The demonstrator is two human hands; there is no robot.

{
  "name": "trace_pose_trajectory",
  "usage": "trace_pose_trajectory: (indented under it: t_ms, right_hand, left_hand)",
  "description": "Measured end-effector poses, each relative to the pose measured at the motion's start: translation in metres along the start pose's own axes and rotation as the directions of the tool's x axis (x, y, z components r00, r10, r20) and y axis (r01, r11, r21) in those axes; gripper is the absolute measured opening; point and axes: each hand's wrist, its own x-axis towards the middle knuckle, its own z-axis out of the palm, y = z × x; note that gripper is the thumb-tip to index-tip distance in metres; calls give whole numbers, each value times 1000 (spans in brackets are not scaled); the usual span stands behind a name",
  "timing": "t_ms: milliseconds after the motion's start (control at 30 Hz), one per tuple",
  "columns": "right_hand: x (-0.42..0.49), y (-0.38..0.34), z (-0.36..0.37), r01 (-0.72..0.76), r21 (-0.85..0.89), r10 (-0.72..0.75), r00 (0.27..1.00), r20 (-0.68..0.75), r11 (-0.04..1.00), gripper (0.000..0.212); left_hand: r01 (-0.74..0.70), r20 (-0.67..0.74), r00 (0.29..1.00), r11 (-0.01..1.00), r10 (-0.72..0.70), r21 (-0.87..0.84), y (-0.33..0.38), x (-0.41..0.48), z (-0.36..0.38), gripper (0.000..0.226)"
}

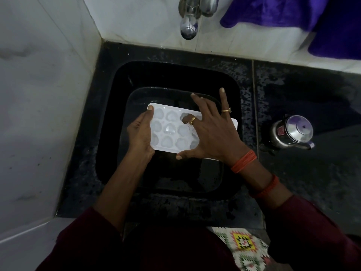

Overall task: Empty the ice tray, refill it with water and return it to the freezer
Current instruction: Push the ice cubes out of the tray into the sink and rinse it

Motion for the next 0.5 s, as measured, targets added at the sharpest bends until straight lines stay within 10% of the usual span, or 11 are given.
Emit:
trace_pose_trajectory:
  t_ms: [500]
  right_hand:
    - [1, -3, -1, 33, -1, -33, 999, -14, 999, 115]
  left_hand:
    - [3, 1, 1000, 1000, -3, 14, -4, -1, 3, 22]
